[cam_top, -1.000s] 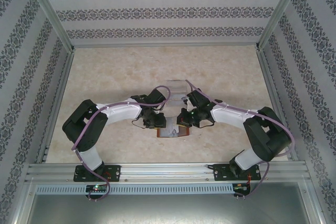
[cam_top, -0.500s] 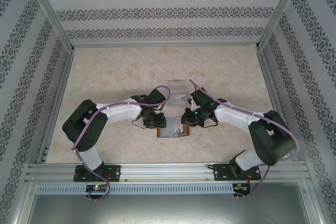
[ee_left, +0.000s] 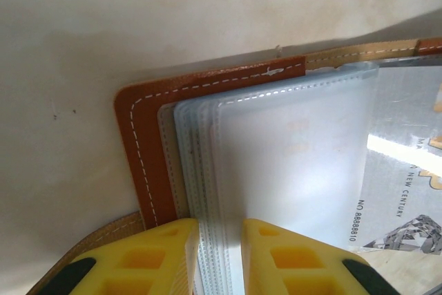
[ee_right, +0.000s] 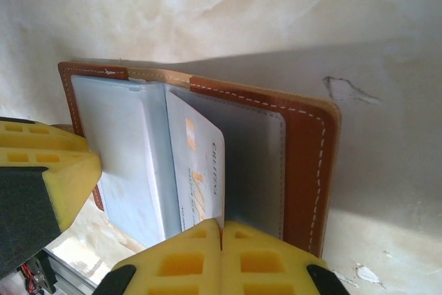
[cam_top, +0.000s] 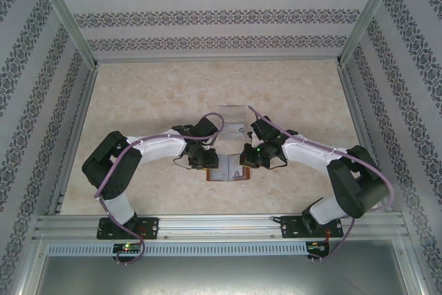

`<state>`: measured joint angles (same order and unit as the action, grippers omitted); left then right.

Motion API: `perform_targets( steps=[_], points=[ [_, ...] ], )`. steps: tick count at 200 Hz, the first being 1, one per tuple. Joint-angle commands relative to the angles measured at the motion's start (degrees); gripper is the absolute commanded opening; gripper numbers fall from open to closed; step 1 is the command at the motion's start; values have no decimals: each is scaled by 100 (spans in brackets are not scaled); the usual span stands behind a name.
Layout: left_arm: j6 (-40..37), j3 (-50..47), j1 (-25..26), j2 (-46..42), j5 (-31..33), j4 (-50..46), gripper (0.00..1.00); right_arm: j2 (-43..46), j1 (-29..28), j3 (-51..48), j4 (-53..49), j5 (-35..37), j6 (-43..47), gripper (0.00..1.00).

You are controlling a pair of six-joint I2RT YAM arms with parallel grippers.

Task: Take the credit cards out of the card holder

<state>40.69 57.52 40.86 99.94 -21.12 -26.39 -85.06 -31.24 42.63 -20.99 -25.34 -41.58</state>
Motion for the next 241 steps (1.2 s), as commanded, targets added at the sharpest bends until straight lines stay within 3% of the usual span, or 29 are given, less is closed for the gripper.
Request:
perform_targets(
  steps=[1,71,151,241],
  points=[
    [-92,-85,71,254,-6,-157,25,34,22,43,-252,191,107,2],
    [-37,-141,71,170,-53,-86,25,-122,-291,269,-41,104,-126,5],
    [61,-326,71,-44,-73,29,25,-440,-510,752,-199,95,-144,17],
    [56,-345,71,-35,-75,58,25,-374,-597,892,-868,502,-76,15]
  ],
)
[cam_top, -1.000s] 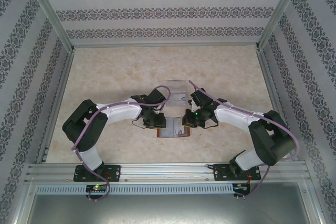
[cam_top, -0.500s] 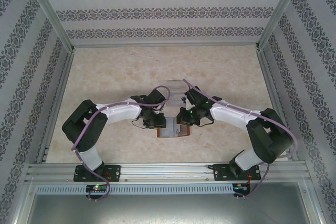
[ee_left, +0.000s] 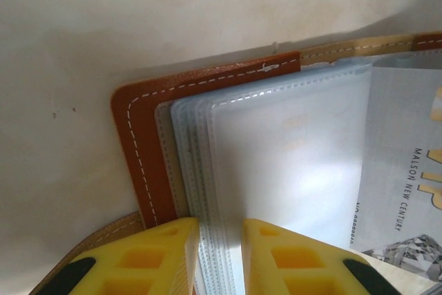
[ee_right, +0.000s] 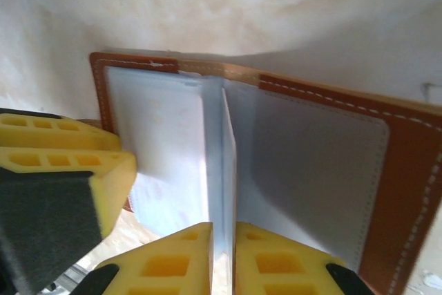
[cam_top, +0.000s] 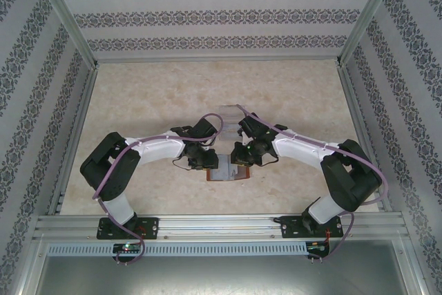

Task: Take the credit cards out of the card holder

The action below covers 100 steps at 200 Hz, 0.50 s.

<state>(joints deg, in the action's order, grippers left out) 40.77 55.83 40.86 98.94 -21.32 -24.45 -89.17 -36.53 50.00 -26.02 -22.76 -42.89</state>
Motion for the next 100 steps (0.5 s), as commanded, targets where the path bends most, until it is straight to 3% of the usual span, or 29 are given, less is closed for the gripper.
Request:
perform_targets(
  steps=[1,100],
  points=[
    [46,-178,71,65,-56,-138,25,38,-71,157,-371,245,54,15],
    [20,-178,75,21,-22,-174,25,180,-117,243,-451,316,34,6]
  ],
)
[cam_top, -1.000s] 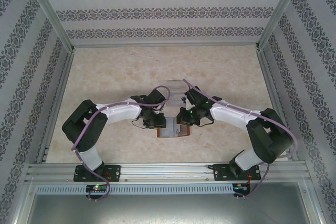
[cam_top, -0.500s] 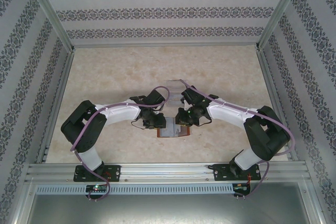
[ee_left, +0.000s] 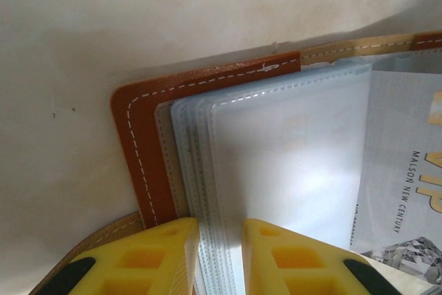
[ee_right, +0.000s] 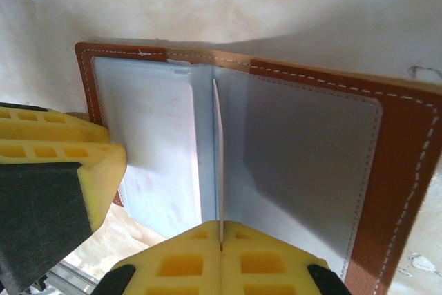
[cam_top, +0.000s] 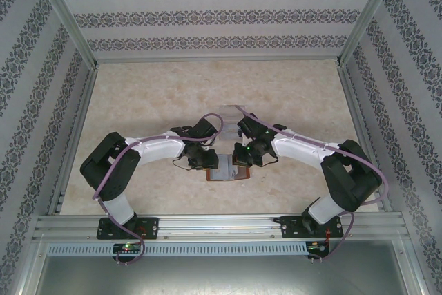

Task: Take the credit cards out of the card holder

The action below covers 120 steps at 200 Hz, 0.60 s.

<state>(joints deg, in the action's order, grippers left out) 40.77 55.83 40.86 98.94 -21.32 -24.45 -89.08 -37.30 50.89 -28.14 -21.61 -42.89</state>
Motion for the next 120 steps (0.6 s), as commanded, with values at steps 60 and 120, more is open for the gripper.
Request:
perform_targets(
  steps=[60,120],
  points=[
    [29,-248,71,-15,-20,-140,25,445,11,425,-726,340,546,4],
    [4,-232,71,-17,-25,-122,26,361,-113,1314,-2031,702,3051,4]
  ],
)
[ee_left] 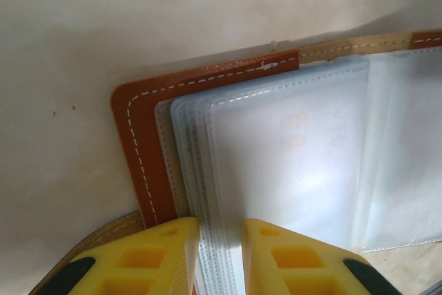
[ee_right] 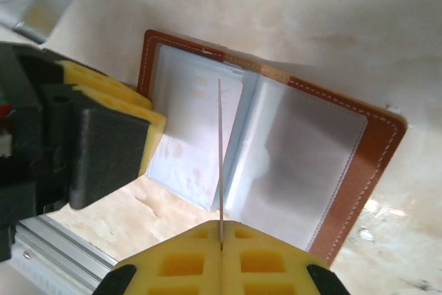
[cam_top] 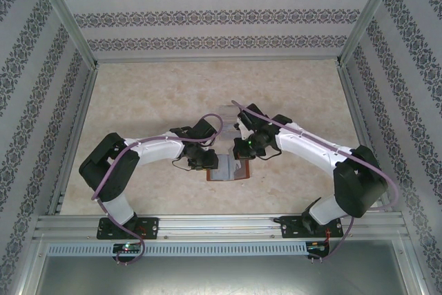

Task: Take the credit cards out of the card holder

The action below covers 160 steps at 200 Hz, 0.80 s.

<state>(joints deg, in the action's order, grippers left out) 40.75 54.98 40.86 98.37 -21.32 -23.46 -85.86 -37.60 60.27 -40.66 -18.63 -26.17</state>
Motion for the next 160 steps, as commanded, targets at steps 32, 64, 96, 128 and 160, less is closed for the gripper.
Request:
perform_targets(
  steps=[32,64,96,128,160],
  points=[
    [11,-159,73,38,-31,-199,25,2,-141,723,-1178,706,3127,4],
    [12,-172,71,30,-28,-185,26,-16,-143,920,-1434,1101,4775,2],
    [23,-170,71,8,-12,-180,26,-117,-134,1054,-1561,1543,5836,0],
    [26,-189,73,7,-2,-184,26,-323,-2,1251,-1741,1415,6582,0],
    [42,-190,71,16,-10,-172,26,-637,177,1601,-1993,1284,7140,0]
  ],
)
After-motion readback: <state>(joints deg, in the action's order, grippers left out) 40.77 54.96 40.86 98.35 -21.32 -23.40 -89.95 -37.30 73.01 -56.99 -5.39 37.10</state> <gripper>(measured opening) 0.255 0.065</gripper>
